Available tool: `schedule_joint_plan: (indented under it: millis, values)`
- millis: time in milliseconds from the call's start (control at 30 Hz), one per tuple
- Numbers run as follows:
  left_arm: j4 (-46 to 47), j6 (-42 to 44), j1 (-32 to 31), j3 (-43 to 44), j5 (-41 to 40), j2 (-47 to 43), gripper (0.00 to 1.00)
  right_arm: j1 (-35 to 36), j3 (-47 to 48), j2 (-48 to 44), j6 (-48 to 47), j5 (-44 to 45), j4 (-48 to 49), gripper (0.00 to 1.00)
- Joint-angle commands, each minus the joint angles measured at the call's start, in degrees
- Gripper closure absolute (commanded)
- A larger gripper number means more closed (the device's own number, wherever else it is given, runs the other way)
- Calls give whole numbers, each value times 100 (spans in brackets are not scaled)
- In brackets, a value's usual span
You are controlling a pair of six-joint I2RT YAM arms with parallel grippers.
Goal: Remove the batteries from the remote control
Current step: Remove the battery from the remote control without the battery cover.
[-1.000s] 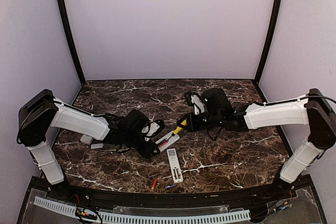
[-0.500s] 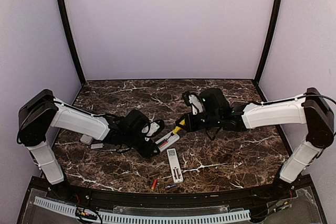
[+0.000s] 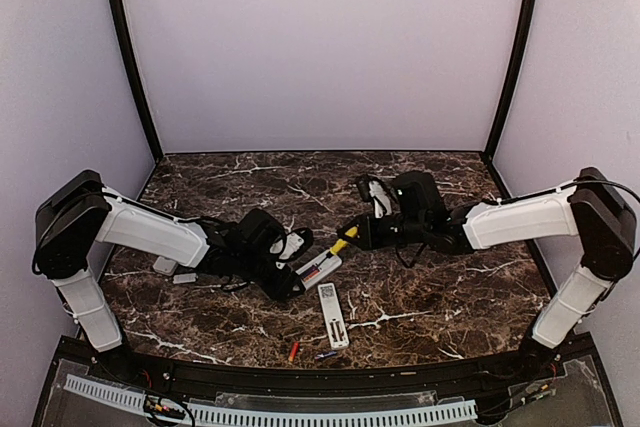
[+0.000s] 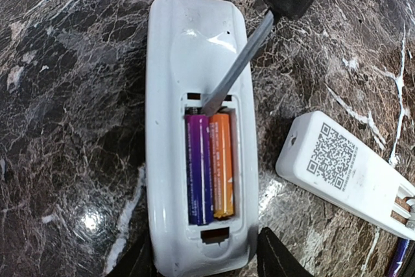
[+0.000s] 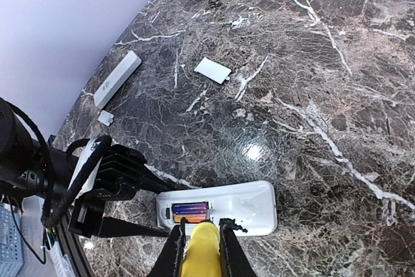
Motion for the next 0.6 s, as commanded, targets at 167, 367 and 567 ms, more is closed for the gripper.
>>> schedule_joint_plan:
  millis: [167,367,567]
  values:
    - [-567,169,-98,-103,64,368,80,-44,-364,55,879,-1720,1746,100]
    - [-578,172,-98,-94,80,375,81,-44,-366,133,1009,-1999,2028,100]
    - [-583,166,-98,-90,66,379,81,-36,-426,0,852,-1436,1549,100]
